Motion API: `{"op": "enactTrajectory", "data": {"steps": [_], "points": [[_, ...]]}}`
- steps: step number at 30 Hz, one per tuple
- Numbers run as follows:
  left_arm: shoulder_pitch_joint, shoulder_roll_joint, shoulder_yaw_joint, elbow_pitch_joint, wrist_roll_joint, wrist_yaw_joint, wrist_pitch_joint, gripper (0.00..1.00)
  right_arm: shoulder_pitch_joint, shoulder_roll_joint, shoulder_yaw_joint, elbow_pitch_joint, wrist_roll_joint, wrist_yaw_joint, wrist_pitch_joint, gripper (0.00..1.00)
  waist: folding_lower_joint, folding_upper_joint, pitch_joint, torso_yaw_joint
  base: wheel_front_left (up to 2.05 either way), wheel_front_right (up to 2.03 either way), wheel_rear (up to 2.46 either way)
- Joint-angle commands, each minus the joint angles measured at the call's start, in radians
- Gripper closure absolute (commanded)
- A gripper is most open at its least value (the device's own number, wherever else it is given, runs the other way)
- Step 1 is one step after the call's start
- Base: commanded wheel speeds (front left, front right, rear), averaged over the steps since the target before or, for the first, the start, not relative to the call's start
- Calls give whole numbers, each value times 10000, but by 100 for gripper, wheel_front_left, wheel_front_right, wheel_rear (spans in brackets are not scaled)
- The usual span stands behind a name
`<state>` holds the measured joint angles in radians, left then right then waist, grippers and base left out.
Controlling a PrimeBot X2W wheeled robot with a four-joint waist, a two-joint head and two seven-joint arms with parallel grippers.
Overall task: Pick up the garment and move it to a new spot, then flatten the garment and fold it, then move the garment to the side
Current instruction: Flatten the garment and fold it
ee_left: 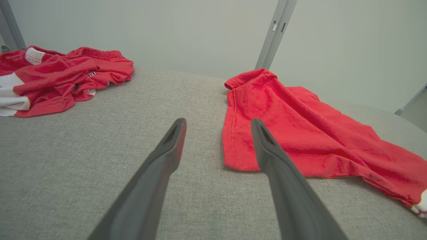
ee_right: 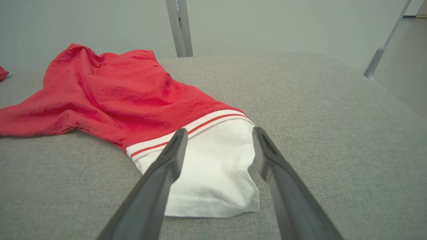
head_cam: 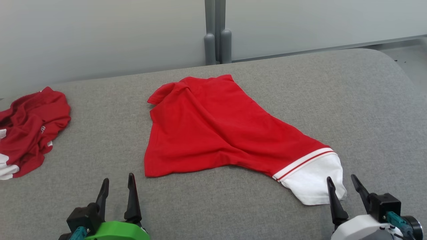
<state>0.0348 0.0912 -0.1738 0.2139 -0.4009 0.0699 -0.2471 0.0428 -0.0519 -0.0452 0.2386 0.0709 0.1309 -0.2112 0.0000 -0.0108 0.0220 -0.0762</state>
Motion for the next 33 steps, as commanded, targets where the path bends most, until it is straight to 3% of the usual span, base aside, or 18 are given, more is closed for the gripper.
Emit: {"op": "enactTrajectory", "data": {"steps": [1, 9, 26, 27, 28, 30, 31, 32, 33], "points": [[-69, 82, -16, -33, 54, 20, 18, 0, 248, -28, -70, -67, 133, -2, 54, 0, 0, 108, 177, -84, 0, 0, 0], [-275, 137, -39, -25, -11, 57, 20, 0, 395, -83, -342, 429, 181, -2, 291, 0, 0, 108, 444, -238, 0, 0, 0], [-422, 212, -47, 8, -129, 173, 50, 0, -1100, -409, -109, 3091, 1017, -2, -8, 0, 0, 108, 720, 236, 0, 0, 0], [-427, 213, -46, 15, -139, 179, 47, 0, -1167, -454, -23, 3207, 1053, -2, -22, 9, 0, 108, 724, 234, 0, 0, 0], [-434, 219, -52, 25, -145, 193, 45, 0, -1235, -474, 42, 3312, 1122, -2, -32, 32, 0, 108, 726, 234, 0, 0, 0], [-442, 225, -59, 30, -145, 201, 43, 0, -1291, -476, 127, 3382, 1183, -2, -49, 32, 0, 108, 726, 233, 0, 0, 0], [-451, 231, -67, 33, -146, 197, 40, 0, -1325, -487, 206, 3426, 1247, -2, -66, 64, 0, 108, 727, 230, 0, 0, 0], [-459, 240, -65, 39, -153, 203, 37, 0, -1332, -500, 282, 3454, 1324, -2, -78, 73, 0, 108, 727, 221, 0, 0, 0], [-456, 245, -68, 43, -163, 201, 33, 0, -1321, -506, 353, 3461, 1431, -2, -86, 89, 0, 108, 725, 208, 0, 0, 0]]}}
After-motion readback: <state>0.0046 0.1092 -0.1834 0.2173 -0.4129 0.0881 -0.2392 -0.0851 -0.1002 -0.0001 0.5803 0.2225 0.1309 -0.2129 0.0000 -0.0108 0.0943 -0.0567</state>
